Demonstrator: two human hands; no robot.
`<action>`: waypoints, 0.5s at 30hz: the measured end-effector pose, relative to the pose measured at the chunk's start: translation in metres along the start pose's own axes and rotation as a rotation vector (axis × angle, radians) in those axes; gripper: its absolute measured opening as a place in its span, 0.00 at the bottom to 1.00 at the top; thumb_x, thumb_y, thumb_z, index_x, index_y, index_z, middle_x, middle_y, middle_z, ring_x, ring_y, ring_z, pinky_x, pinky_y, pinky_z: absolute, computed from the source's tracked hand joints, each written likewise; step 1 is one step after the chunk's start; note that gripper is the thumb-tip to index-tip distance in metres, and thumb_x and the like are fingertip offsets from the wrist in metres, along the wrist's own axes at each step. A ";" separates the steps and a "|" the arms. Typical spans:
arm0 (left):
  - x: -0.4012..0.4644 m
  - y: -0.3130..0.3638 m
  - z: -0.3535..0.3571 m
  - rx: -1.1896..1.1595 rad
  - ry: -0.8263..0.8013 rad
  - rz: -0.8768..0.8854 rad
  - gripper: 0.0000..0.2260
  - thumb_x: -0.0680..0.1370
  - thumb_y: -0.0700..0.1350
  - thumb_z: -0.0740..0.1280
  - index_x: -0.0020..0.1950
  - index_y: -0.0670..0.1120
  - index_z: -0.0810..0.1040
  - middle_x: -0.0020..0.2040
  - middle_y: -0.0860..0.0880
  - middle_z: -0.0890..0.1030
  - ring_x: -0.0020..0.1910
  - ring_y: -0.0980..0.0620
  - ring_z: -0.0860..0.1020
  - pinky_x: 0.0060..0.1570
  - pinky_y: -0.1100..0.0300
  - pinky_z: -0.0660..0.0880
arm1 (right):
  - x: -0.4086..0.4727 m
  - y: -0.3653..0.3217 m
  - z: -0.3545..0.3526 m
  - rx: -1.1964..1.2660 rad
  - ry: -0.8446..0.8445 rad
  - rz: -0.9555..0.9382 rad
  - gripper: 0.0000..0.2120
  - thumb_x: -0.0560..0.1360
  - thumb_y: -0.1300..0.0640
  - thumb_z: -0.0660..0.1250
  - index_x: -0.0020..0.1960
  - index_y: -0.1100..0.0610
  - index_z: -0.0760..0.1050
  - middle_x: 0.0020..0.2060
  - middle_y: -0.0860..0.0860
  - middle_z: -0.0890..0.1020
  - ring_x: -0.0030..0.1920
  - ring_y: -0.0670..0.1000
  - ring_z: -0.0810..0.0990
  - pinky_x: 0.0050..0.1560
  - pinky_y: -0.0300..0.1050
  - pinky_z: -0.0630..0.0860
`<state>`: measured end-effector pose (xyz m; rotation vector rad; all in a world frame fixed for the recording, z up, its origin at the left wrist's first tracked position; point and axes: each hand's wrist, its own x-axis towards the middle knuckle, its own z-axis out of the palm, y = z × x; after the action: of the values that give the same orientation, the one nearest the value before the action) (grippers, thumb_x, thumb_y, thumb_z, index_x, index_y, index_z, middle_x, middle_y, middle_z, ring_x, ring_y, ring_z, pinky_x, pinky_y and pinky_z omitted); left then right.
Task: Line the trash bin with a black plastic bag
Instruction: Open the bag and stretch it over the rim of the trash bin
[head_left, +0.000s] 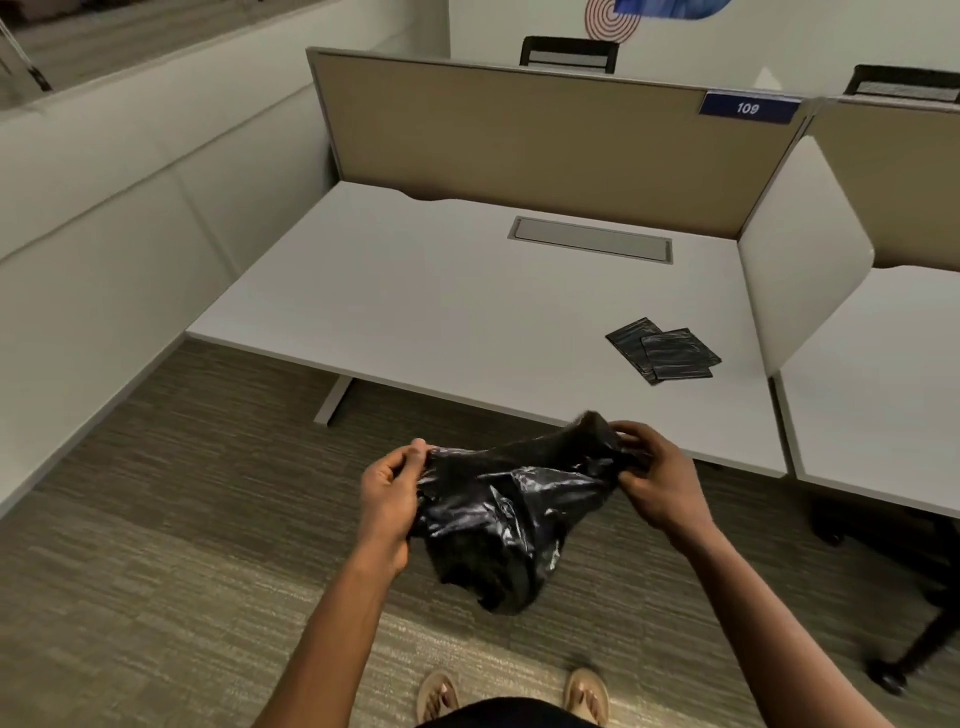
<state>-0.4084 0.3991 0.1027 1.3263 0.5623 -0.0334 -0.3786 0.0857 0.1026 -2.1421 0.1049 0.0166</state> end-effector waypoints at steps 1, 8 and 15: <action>0.001 -0.001 -0.001 -0.047 0.075 0.002 0.12 0.81 0.53 0.69 0.42 0.52 0.87 0.40 0.48 0.88 0.40 0.48 0.85 0.32 0.57 0.81 | -0.004 0.008 -0.001 0.003 0.026 0.018 0.34 0.69 0.75 0.69 0.60 0.39 0.78 0.57 0.47 0.85 0.59 0.43 0.83 0.61 0.38 0.80; -0.001 -0.006 -0.007 -0.084 0.230 -0.014 0.15 0.82 0.56 0.65 0.40 0.55 0.86 0.49 0.44 0.85 0.56 0.38 0.83 0.57 0.39 0.82 | -0.037 0.047 -0.017 0.174 0.008 0.140 0.32 0.73 0.74 0.72 0.62 0.40 0.77 0.54 0.52 0.86 0.54 0.46 0.87 0.61 0.51 0.83; -0.023 -0.001 0.029 0.072 -0.428 0.024 0.17 0.70 0.47 0.78 0.59 0.49 0.85 0.54 0.42 0.87 0.55 0.43 0.85 0.51 0.56 0.83 | -0.033 0.002 -0.011 -0.059 -0.328 -0.085 0.34 0.68 0.36 0.78 0.72 0.35 0.71 0.67 0.34 0.77 0.68 0.34 0.73 0.67 0.38 0.68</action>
<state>-0.4181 0.3655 0.1150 1.3452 0.1821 -0.3128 -0.4122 0.0774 0.1092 -2.1707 -0.1800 0.3238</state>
